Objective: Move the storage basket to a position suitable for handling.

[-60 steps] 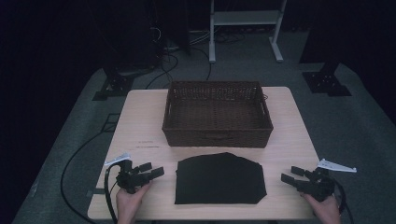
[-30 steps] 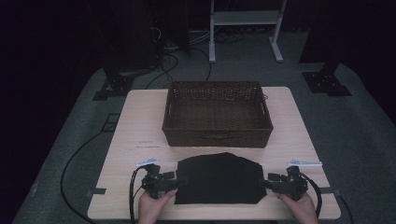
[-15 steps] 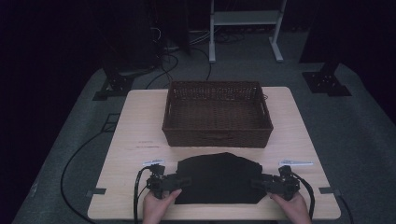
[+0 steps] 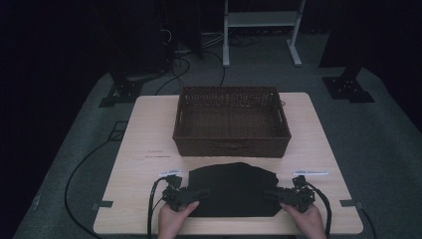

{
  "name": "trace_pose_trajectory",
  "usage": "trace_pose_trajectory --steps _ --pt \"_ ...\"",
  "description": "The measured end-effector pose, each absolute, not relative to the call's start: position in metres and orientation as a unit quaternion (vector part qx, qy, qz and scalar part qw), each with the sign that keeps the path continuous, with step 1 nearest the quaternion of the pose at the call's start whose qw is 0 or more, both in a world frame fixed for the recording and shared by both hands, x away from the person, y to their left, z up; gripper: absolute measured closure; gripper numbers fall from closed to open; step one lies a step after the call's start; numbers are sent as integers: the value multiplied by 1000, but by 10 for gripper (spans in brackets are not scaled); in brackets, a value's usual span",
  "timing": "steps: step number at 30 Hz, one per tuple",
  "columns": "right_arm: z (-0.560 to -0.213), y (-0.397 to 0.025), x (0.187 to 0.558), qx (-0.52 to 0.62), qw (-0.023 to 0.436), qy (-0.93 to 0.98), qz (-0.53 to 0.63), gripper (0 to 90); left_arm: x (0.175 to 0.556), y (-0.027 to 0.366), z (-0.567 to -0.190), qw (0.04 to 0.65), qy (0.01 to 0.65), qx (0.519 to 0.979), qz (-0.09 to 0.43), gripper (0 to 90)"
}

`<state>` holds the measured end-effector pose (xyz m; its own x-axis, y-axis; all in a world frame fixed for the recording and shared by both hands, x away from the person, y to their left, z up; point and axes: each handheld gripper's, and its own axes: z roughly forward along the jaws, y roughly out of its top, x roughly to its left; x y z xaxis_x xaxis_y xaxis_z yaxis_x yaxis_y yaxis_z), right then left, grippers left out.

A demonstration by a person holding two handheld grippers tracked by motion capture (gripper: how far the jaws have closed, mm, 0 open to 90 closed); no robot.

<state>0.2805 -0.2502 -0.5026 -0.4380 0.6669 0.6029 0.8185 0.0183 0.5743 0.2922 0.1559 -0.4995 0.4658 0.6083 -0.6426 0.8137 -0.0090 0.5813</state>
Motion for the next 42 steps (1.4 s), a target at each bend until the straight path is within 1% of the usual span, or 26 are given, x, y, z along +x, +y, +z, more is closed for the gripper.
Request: trace_pose_trajectory --steps 4,6,8,12,14,15,16,19,21,22,28,34,35,36,39,41,42 --pt "-503 -244 282 -523 83 -711 -463 483 294 156 -502 493 503 700 -119 292" --pt "-505 -241 282 -522 87 -711 -463 541 295 156 -503 494 502 699 -123 316" --pt "-506 -240 282 -519 90 -713 -463 592 295 157 -503 494 501 699 -126 330" --pt "-508 -239 282 -516 97 -712 -466 639 296 158 -504 496 499 698 -131 347" --pt "-510 -239 282 -511 104 -715 -466 694 294 158 -504 500 499 695 -131 373" --pt "-510 -239 282 -511 104 -715 -466 694 294 158 -504 500 499 695 -131 381" --pt "-510 -239 282 -507 108 -716 -468 722 294 158 -503 503 498 694 -128 393" --pt "-509 -239 282 -503 106 -717 -471 737 294 159 -503 507 497 692 -130 436" --pt "-509 -239 281 -501 106 -716 -475 745 293 161 -503 513 497 688 -133 498" --pt "-509 -239 281 -501 107 -716 -475 747 294 162 -504 517 497 684 -136 498" --pt "-508 -240 281 -500 105 -712 -482 756 295 163 -505 520 497 679 -145 569" --pt "-505 -240 278 -497 100 -710 -489 760 295 166 -504 528 491 676 -149 680" --pt "-505 -240 278 -497 100 -710 -489 760 295 167 -504 529 491 676 -150 680" --pt "-504 -240 277 -495 99 -708 -493 761 295 168 -505 531 489 676 -149 709" --pt "-502 -240 277 -493 98 -708 -497 762 295 169 -505 534 487 674 -150 744" --pt "-502 -241 277 -493 100 -706 -499 762 296 169 -506 536 486 673 -153 789" --pt "-502 -241 278 -493 100 -705 -500 762 297 170 -506 536 486 673 -154 791"
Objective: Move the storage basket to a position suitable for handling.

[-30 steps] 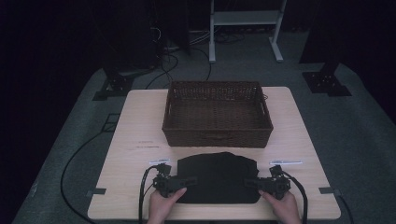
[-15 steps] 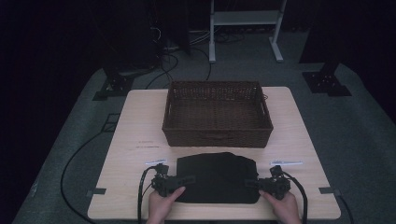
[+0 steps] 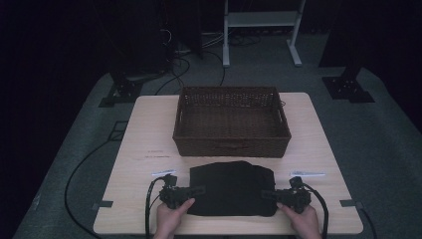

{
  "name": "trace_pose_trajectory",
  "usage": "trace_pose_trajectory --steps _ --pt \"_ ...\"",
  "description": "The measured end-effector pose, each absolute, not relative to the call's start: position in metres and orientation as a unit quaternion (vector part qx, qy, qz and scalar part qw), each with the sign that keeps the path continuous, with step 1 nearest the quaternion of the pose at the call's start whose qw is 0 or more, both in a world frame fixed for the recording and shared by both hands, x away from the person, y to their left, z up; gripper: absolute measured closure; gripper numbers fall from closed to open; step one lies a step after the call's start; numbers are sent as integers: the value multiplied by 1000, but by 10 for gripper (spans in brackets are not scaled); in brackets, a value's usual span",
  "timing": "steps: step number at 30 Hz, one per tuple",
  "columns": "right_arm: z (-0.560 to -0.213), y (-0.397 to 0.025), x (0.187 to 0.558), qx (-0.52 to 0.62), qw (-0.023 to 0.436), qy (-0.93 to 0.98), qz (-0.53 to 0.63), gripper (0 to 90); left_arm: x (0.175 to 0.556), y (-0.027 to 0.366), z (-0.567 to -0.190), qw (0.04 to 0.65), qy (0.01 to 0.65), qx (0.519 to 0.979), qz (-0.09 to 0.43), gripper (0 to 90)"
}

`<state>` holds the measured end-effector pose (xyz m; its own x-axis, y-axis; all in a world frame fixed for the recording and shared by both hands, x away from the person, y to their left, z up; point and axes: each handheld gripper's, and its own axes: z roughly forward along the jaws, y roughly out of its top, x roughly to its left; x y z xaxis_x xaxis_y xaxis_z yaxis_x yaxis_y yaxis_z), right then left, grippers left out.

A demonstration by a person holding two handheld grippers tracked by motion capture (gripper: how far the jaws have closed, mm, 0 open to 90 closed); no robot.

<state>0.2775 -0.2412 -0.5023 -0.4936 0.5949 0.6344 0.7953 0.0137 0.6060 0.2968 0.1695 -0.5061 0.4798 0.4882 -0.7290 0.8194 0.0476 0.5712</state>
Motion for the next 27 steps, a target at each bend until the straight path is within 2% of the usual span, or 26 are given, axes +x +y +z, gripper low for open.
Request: trace_pose_trajectory --steps 7,27 --pt "-500 -241 275 -490 95 -704 -505 764 294 170 -504 540 482 674 -150 824" --pt "-486 -241 265 -471 87 -704 -524 768 285 171 -490 559 462 670 -158 835"
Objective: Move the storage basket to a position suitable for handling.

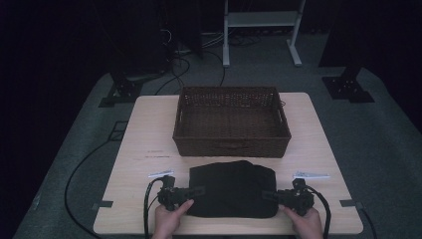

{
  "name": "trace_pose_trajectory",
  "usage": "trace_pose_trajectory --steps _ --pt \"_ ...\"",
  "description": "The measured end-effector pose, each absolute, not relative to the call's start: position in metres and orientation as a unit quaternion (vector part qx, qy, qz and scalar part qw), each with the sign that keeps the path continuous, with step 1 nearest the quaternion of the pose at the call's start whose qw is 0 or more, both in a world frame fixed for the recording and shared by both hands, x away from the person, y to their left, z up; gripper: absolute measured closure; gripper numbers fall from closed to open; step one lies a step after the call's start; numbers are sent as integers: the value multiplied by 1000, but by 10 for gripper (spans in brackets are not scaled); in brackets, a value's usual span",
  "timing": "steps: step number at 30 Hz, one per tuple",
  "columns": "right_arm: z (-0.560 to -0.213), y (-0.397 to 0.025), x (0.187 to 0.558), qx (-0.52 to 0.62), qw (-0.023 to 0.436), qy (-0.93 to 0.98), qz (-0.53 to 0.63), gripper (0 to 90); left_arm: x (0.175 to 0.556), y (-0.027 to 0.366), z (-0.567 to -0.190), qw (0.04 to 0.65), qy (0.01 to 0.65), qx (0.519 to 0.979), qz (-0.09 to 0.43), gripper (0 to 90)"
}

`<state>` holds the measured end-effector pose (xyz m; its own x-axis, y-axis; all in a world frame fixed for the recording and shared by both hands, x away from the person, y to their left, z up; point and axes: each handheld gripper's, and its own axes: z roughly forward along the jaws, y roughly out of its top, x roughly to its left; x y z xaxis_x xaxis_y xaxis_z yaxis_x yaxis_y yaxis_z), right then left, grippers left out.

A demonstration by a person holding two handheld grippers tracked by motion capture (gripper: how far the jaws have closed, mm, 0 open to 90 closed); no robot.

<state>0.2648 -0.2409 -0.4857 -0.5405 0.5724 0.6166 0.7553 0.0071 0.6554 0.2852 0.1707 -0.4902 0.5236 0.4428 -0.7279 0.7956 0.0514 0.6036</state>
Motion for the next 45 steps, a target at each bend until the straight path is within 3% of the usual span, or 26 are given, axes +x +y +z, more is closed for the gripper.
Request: trace_pose_trajectory --steps 45 --pt "-426 -243 259 -423 71 -694 -578 772 280 169 -425 610 407 664 -146 838"
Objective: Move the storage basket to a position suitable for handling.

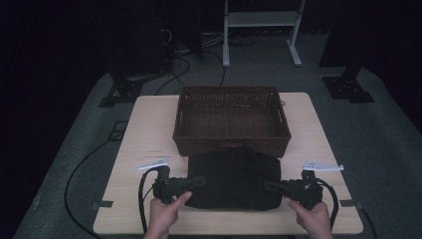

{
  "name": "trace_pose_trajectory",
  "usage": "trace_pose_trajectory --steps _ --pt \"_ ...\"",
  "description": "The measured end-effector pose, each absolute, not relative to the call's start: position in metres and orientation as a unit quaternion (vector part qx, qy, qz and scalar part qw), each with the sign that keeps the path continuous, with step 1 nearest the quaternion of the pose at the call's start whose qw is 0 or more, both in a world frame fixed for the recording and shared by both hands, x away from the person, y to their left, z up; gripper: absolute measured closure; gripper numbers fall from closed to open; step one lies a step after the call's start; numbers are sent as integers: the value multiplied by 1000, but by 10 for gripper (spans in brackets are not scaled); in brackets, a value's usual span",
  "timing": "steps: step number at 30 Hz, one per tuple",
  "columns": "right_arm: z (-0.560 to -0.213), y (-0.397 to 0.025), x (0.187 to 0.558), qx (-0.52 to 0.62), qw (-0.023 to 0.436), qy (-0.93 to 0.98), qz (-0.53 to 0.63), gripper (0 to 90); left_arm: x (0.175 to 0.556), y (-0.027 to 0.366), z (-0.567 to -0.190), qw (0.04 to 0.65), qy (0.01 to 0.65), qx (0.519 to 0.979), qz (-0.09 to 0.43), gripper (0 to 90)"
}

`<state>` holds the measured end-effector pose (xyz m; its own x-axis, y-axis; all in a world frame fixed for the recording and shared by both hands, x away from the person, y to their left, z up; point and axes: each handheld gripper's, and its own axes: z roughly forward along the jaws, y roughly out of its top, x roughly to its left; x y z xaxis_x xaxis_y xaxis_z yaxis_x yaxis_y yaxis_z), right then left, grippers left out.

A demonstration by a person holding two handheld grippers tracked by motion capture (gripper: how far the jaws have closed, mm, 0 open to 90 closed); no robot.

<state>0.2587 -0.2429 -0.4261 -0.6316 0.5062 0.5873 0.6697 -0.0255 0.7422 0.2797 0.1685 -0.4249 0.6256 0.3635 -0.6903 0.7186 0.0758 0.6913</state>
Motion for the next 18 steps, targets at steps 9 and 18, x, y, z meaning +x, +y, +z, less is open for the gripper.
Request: trace_pose_trajectory --steps 9,18 --pt "-412 -242 261 -414 69 -691 -588 772 281 169 -412 618 403 660 -142 838" --pt "-397 -242 266 -405 62 -689 -598 773 286 170 -395 626 392 661 -133 838"
